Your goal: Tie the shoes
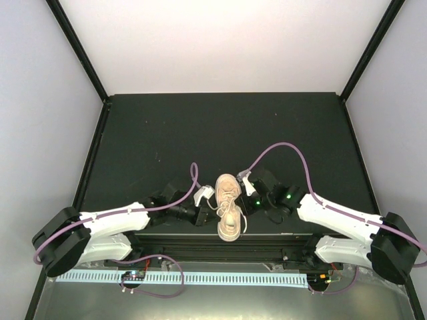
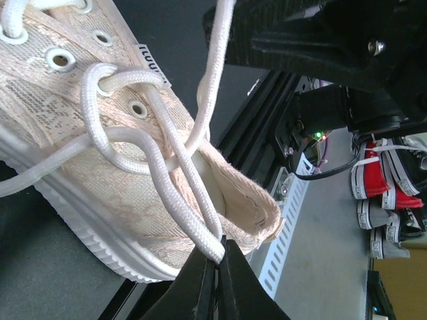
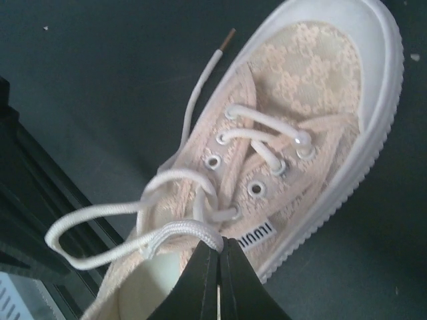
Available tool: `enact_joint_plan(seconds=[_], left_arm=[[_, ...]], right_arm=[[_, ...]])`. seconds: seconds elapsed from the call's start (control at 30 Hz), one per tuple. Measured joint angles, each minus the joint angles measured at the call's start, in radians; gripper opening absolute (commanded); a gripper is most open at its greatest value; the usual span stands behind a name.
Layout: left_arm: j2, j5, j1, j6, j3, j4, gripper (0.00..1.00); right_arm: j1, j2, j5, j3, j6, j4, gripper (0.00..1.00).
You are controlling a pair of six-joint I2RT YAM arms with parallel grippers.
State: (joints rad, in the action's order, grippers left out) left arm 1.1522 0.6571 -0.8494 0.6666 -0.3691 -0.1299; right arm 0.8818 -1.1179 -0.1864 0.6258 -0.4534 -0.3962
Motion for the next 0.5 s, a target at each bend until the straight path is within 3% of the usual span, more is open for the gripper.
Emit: enact_joint_plan(seconds=[0.2,0.37,0.5], left_arm=[[0.001,0.000,-0.023,-0.002,0.000,-0.004,0.10],[0.003,-0.001,-0.039,-0.010,0.000,0.006,0.36],[-0.080,-0.041,-0.041,-0.024,0.000,0.072,0.55]], right_arm=[[0.000,-0.068,-0.024,0.035,0.038,0.013,0.02],[0.000,-0.101,-0.052,0.035,0.055,0.016,0.02],[0.000,-0.108,-0.061,0.033,0.056,0.025,0.02]])
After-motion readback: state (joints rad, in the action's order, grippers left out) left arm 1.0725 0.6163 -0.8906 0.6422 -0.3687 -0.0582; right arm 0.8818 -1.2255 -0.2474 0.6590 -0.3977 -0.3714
